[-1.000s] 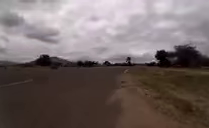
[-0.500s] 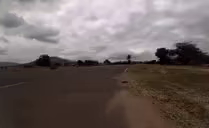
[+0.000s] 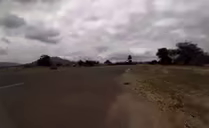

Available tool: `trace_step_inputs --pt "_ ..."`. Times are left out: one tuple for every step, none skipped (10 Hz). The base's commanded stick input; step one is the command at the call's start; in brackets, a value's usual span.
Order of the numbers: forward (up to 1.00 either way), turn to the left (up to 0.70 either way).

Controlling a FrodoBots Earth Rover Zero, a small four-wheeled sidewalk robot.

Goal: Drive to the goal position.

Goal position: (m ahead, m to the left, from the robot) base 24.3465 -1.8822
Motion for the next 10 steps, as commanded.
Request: trace_step_inputs --pt "0.50 -0.02" --pt "0.50 -0.18" --pt "0.50 -0.50" --pt "0.50 -0.50" --pt "0.50 -0.50" --pt "0.50 -0.46" --pt "0.50 -0.23" --pt "0.50 0.00" --pt "0.50 0.00" --pt "0.50 0.00"
